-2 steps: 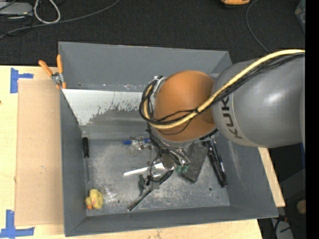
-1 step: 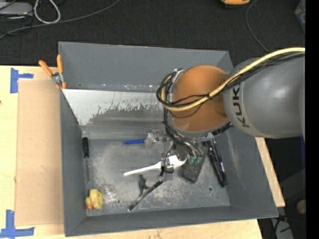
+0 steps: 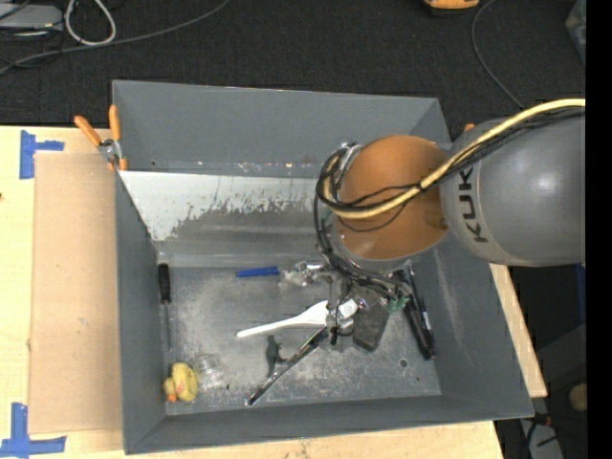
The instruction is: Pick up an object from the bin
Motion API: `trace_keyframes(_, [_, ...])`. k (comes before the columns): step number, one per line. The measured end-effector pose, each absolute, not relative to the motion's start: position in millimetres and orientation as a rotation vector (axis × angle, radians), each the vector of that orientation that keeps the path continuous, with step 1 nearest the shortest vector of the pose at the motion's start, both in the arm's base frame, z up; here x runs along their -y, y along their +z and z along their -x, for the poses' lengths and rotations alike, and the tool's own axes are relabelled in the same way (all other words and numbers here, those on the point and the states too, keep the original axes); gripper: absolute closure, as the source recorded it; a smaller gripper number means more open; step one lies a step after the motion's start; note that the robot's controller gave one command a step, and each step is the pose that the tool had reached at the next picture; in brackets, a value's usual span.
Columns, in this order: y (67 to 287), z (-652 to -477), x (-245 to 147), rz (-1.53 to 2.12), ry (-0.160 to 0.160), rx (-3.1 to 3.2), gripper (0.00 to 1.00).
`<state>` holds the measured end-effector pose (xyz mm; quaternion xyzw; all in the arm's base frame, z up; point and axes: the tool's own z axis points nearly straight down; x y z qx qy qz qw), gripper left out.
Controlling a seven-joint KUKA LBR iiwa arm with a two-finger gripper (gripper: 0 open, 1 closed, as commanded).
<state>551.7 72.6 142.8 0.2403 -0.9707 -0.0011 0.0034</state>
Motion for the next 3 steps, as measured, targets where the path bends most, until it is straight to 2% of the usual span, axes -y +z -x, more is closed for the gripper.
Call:
trace_keyframes(1, [91.7, -568.8, -51.3, -0.574, -0.003, 3.085, 0.00])
trace_keyframes(2, [70.0, -580.8, -84.6, -1.382, -0.004, 2.820, 1.00])
trace_keyframes(3, [70.0, -580.8, -84.3, -1.376, -0.006, 2.823, 1.00])
